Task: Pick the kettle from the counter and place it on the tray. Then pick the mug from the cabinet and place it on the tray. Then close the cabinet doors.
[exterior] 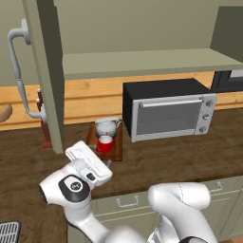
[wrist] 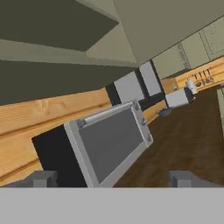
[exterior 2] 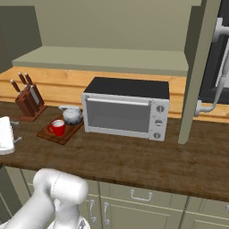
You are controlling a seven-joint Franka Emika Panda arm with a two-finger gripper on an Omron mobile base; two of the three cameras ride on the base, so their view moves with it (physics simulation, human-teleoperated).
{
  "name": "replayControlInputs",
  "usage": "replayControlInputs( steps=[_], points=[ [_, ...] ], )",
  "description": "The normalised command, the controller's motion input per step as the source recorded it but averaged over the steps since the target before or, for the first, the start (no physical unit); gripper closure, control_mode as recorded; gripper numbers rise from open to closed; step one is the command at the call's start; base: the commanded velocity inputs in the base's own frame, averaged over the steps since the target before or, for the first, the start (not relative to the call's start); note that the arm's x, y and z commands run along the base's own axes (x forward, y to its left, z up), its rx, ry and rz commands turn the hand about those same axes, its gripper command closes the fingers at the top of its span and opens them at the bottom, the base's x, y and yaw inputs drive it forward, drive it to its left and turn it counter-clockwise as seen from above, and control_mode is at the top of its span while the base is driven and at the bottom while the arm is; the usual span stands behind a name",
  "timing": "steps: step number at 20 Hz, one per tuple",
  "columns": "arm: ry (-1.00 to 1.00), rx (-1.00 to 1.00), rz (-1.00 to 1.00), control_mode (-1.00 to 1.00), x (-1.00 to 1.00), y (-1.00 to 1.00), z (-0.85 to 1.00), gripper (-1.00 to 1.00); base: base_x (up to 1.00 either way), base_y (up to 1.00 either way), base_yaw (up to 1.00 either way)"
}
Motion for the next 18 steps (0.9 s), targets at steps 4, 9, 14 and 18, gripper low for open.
replayControlInputs(
  steps=[4, 9, 14, 18],
  points=[
    [-0.18, -0.16, -0.04, -1.00, -0.37, 0.07, 0.65, -1.00, 0.00, 0.00, 0.00],
    [-0.14, -0.15, -0.07, -1.00, -0.23, 0.18, 0.69, -1.00, 0.00, 0.00, 0.00],
    [-0.09, -0.15, -0.09, -1.00, -0.12, 0.24, 0.71, -1.00, 0.00, 0.00, 0.00],
    [-0.03, -0.14, -0.08, -1.00, -0.08, 0.28, 0.53, -1.00, 0.00, 0.00, 0.00]
  ],
)
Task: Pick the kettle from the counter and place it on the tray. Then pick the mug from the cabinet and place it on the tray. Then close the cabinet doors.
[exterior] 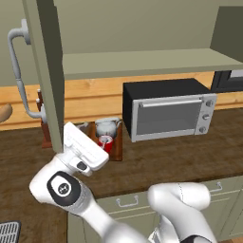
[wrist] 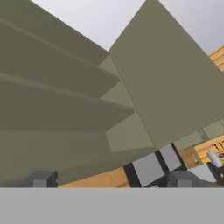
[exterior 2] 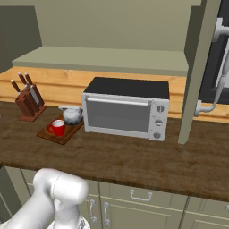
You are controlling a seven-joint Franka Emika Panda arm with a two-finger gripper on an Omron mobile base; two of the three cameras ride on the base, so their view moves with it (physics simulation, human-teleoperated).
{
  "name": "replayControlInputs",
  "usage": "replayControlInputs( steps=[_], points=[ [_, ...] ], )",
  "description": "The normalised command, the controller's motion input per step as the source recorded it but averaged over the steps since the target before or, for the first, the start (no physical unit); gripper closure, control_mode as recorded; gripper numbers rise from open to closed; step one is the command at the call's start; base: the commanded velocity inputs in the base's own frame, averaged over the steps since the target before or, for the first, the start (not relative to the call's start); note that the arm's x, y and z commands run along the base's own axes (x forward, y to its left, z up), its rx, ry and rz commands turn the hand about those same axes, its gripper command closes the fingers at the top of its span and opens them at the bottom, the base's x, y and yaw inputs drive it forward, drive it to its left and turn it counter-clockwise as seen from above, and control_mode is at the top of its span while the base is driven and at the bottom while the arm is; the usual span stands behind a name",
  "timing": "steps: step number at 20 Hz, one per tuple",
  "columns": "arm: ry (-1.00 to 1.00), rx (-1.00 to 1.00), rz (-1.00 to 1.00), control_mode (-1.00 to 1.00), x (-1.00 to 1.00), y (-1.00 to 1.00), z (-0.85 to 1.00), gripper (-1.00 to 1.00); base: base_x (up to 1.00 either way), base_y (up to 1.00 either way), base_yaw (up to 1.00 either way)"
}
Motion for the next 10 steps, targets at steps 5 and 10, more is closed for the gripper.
replayControlInputs(
  steps=[5, 10],
  points=[
    [0.00, -0.05, -0.03, -1.00, 0.00, 0.22, 0.04, -1.00, 0.00, 0.00, 0.00],
    [0.01, -0.01, -0.03, -1.00, 0.00, 0.20, 0.13, -1.00, 0.00, 0.00, 0.00]
  ],
)
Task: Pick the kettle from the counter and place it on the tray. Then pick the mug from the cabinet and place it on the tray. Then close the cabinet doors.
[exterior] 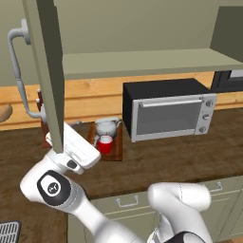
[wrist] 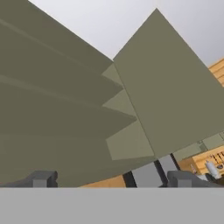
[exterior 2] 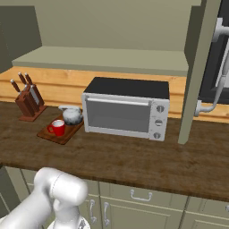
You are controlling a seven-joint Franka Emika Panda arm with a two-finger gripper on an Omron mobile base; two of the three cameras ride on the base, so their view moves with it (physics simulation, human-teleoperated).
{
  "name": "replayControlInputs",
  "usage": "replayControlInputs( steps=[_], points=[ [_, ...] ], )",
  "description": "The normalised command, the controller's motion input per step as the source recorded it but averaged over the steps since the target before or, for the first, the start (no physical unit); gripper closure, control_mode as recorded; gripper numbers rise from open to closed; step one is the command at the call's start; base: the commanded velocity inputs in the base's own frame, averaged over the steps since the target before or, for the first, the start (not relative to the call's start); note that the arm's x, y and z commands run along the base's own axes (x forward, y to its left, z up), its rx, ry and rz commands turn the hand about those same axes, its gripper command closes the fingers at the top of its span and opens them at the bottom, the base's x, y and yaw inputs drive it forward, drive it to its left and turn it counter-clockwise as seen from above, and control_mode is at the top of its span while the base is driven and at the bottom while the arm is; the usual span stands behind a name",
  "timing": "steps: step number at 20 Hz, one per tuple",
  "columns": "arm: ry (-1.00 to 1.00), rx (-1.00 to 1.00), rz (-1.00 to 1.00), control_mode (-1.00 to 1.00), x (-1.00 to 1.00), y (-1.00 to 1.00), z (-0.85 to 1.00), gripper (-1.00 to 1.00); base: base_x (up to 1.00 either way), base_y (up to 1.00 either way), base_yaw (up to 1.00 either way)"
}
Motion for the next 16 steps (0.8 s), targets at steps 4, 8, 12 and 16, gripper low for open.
replayControlInputs(
  steps=[4, 8, 12, 16],
  points=[
    [0.00, -0.01, -0.03, -1.00, 0.00, 0.22, 0.11, -1.00, 0.00, 0.00, 0.00],
    [0.00, -0.01, -0.04, -1.00, 0.00, 0.19, 0.10, -1.00, 0.00, 0.00, 0.00],
    [0.00, -0.03, -0.04, -1.00, 0.00, 0.18, 0.01, -1.00, 0.00, 0.00, 0.00],
    [0.00, -0.03, -0.04, -1.00, 0.00, 0.10, 0.00, -1.00, 0.00, 0.00, 0.00]
  ],
)
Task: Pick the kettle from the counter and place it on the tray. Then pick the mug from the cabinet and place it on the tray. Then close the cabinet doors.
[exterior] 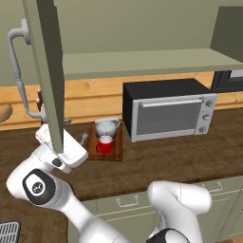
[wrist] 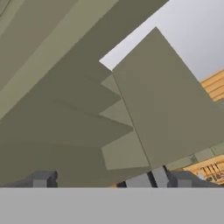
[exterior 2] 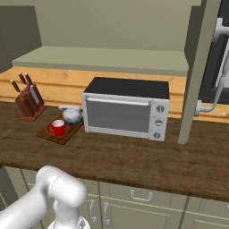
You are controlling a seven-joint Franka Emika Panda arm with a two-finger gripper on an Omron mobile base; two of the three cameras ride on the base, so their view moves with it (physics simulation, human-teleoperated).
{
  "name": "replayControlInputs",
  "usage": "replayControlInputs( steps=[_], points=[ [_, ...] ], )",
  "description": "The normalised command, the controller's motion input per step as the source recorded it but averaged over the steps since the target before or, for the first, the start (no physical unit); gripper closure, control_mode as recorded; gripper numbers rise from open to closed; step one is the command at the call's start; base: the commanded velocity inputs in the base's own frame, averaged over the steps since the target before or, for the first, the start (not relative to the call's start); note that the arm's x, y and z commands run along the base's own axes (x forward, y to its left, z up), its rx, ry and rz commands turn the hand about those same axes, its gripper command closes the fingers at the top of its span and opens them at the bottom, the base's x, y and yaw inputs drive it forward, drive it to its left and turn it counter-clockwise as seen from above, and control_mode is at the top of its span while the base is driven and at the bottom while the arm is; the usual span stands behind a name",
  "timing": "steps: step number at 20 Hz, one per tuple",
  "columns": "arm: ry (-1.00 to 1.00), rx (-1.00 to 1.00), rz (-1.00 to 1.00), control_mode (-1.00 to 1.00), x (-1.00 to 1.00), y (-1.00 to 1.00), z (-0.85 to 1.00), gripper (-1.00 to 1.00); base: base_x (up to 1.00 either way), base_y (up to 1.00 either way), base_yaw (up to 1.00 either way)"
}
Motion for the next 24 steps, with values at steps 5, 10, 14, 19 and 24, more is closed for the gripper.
replayControlInputs(
  steps=[5, 10, 14, 19, 24],
  points=[
    [0.00, -0.05, -0.05, -1.00, 0.00, 0.14, 0.20, -1.00, 0.00, 0.00, 0.00],
    [0.00, -0.08, -0.05, -1.00, 0.00, 0.15, 0.31, -1.00, 0.00, 0.00, 0.00],
    [0.00, -0.07, -0.04, -1.00, 0.00, 0.10, 0.21, -1.00, 0.00, 0.00, 0.00],
    [-0.03, -0.05, -0.05, -1.00, -0.02, 0.02, 0.36, -1.00, 0.00, 0.00, 0.00],
    [-0.03, -0.02, -0.03, -1.00, -0.01, 0.00, 0.23, -1.00, 0.00, 0.00, 0.00]
  ],
)
